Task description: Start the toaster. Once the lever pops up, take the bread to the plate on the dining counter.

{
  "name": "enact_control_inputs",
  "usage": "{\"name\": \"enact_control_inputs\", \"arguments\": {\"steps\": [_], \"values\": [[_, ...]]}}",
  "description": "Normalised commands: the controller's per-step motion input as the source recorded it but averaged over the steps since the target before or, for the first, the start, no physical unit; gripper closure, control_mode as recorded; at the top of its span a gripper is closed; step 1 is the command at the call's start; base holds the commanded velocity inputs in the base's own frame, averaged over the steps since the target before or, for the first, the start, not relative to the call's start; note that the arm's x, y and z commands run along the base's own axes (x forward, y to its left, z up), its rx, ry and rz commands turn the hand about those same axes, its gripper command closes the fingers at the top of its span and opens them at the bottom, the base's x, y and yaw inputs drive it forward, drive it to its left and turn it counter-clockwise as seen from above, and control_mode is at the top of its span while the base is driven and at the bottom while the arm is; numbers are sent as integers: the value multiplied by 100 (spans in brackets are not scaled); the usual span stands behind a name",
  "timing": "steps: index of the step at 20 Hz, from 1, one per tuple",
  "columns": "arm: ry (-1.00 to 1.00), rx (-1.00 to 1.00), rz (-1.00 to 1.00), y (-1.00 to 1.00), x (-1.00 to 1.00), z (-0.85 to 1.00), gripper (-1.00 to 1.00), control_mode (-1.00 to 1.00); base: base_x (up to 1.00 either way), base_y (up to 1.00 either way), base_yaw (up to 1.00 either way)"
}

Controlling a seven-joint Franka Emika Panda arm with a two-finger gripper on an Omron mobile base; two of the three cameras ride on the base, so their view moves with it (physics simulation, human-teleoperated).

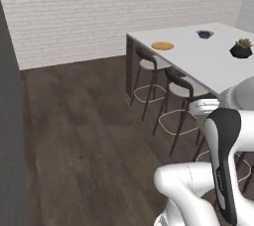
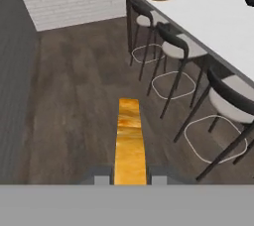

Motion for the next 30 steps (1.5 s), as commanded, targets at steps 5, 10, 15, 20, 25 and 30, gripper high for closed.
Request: {"name": "enact_control_inputs", "arguments": {"steps": [5,10,15,20,25,30], "values": [[0,0,0,0,0,0,100,100,100,100,-35],[0,0,0,0,0,0,100,100,100,99,-43],[0,0,0,0,0,0,100,100,100,91,-45],[0,0,0,0,0,0,100,100,100,87,-51],[0,0,0,0,0,0,100,100,100,90,-59],[0,0,0,0,0,0,100,100,100,99,-54]]}}
